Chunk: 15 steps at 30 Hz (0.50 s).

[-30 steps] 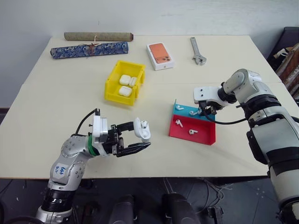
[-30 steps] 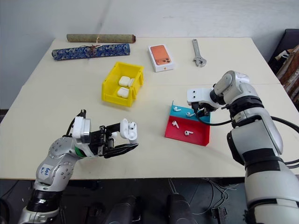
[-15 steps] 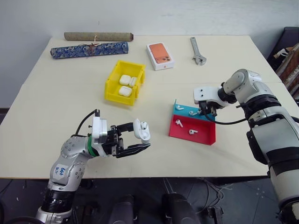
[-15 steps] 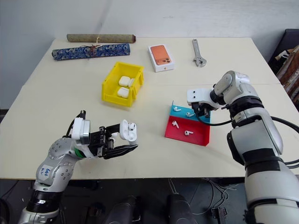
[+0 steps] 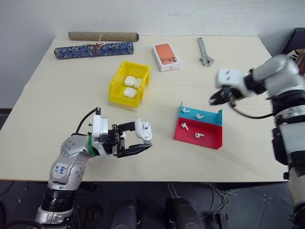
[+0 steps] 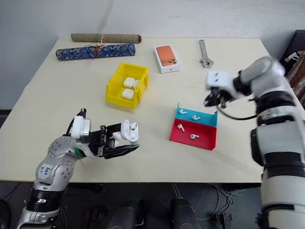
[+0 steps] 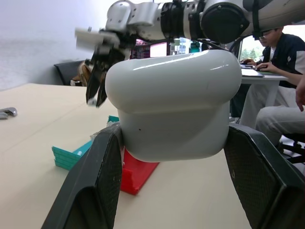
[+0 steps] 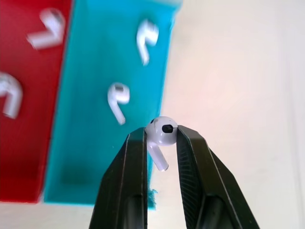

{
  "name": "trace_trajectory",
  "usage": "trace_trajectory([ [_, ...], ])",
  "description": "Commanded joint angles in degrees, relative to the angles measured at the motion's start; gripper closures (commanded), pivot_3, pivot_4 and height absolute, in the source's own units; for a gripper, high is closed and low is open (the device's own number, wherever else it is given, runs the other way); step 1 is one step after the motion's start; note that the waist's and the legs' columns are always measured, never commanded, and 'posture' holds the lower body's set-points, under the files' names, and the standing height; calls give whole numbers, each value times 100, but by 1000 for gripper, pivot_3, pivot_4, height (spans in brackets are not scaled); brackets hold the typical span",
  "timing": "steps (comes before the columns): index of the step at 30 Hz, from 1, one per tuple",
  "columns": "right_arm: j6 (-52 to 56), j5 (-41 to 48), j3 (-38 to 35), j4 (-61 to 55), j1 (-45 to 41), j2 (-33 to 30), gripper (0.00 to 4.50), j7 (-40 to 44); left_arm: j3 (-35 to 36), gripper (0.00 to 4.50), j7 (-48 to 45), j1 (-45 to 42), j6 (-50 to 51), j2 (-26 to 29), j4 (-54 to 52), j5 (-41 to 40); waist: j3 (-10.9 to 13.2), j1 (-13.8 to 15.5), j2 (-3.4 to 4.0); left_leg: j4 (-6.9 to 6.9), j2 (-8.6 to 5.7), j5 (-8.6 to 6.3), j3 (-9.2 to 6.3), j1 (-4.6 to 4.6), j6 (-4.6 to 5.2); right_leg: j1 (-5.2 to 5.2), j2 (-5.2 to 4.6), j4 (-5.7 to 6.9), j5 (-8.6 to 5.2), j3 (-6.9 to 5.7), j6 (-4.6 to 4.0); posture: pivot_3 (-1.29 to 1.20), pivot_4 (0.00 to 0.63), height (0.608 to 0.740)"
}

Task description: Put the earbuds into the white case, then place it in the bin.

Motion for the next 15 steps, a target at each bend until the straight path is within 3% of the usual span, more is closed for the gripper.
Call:
trace_trajectory([
  [1, 1955, 2192, -529, -1869, 729, -22, 4056, 468, 32, 1732, 150, -268, -308, -168, 132, 158, -1, -20, -4, 3, 2, 0, -2, 1, 0, 3, 1, 1, 0, -2, 0, 0, 150, 740],
  [4, 3815, 3306, -972, -3824, 1725, -66, 4056, 230, -30, 1732, 157, -434, -157, -222, 247, 111, -1, 3, -3, 7, 5, 0, -4, 2, -2, 0, 2, 17, 0, -7, 1, 0, 150, 740],
  [8, 6369, 5584, -1887, -6185, 2896, 510, 4056, -1324, -141, 1732, 107, -673, -26, -335, 367, 46, -1, 24, -3, 14, 5, 0, -17, -14, -2, -8, 0, 35, 0, -16, 1, 0, 150, 740],
  [11, 6898, 6456, -2187, -7143, 3423, 949, 4056, -2139, -170, 1732, 35, -839, 74, -439, 440, -35, -1, 20, -3, 25, 4, 0, -23, -20, -1, -7, -1, 35, 0, -19, 1, 0, 150, 740],
  [15, 6985, 6993, -2250, -7670, 3682, 1401, 4056, -2969, -245, 1732, -77, -975, 66, -586, 514, -34, -1, 21, -3, 26, 2, -3, -23, -20, 4, -5, -2, 10, 0, -18, 1, 0, 150, 740],
])
